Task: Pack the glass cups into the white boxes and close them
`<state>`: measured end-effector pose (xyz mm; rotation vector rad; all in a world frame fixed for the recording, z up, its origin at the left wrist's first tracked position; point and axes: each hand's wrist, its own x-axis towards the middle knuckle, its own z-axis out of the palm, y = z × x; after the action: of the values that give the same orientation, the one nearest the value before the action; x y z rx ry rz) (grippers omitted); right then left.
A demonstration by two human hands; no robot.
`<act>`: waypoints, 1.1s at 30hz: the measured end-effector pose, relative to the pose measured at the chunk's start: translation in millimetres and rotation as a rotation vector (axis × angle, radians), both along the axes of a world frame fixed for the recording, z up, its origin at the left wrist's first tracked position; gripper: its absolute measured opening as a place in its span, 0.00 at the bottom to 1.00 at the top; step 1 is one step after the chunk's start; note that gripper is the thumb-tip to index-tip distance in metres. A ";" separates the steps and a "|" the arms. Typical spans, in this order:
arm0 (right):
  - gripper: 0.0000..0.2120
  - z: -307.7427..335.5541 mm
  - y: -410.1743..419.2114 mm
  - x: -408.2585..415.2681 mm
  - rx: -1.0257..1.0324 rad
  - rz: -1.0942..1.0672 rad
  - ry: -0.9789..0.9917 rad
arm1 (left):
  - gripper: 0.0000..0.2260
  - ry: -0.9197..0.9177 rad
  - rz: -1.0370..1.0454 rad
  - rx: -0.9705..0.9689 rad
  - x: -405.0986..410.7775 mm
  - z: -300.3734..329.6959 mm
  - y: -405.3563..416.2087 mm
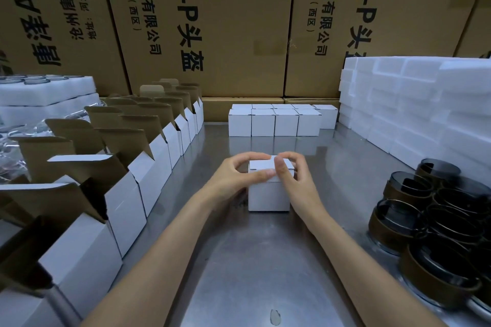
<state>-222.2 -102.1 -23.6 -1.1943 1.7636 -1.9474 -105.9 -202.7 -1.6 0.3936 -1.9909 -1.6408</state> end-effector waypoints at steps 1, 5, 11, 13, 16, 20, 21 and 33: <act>0.28 -0.3 -0.1 -0.7 -0.003 -0.006 -0.001 | 0.19 -0.011 -0.032 -0.024 0.8 1.2 0.5; 0.29 -0.8 0.6 -1.5 -0.021 -0.022 -0.026 | 0.19 -0.030 -0.045 -0.059 1.4 5.7 1.4; 0.20 1.2 2.0 1.3 -0.059 0.004 -0.070 | 0.18 -0.016 0.024 -0.058 -1.3 8.4 0.1; 0.18 0.7 1.6 1.4 -0.056 0.008 -0.082 | 0.19 0.004 -0.008 -0.020 -0.9 7.1 0.8; 0.09 -1.1 0.0 0.2 -0.049 0.013 -0.078 | 0.16 0.023 -0.044 0.000 -0.3 5.9 0.9; 0.04 -2.9 -1.3 -1.9 -0.065 0.025 -0.065 | 0.14 -0.008 -0.095 -0.006 0.3 6.7 1.0; 0.04 -3.1 -1.6 -2.4 -0.065 0.025 -0.061 | 0.14 -0.023 -0.106 0.006 0.4 6.2 0.7; 0.14 -7.0 0.7 4.2 0.073 -0.355 0.346 | 0.11 -0.035 0.094 -0.127 -18.7 -15.1 3.3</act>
<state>-218.0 -101.4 -30.7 -1.3313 2.3414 -1.9203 -124.7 -199.4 -16.7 0.4632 -2.0574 -1.4511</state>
